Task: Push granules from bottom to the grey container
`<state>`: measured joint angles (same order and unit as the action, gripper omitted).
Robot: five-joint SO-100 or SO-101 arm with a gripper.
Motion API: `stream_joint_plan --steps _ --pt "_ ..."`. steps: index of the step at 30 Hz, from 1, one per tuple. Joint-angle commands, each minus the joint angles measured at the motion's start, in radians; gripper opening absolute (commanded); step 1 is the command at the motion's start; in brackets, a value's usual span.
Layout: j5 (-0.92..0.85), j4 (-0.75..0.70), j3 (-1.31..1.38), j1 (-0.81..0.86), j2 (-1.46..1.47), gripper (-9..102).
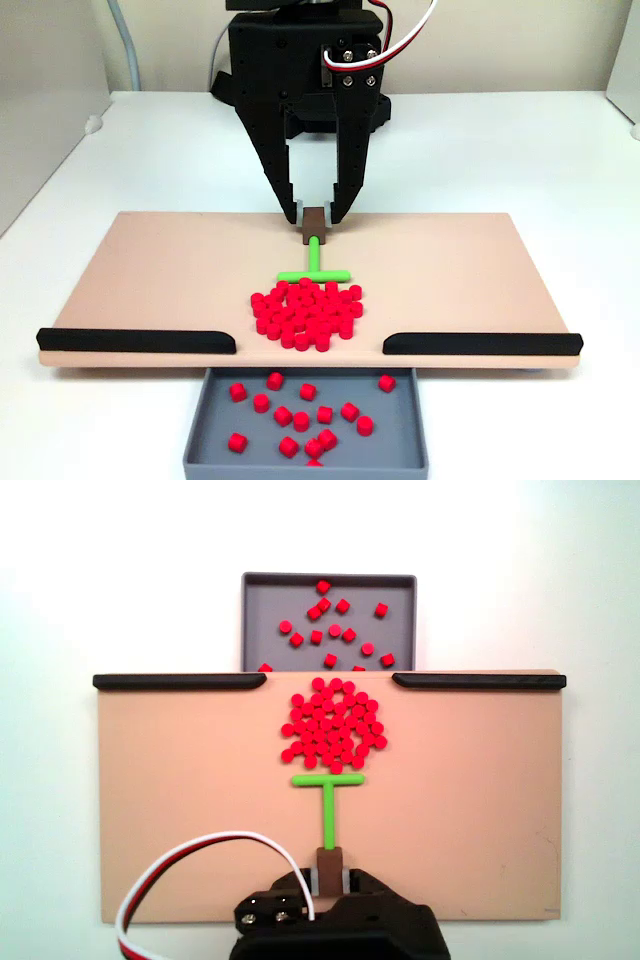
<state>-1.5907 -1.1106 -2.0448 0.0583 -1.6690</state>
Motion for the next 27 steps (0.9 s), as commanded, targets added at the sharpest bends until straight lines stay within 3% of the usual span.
stream_joint_plan --steps 1,27 --pt "0.0 0.011 0.023 0.006 0.044 0" --pt "-0.009 -0.003 0.184 0.006 0.12 0"
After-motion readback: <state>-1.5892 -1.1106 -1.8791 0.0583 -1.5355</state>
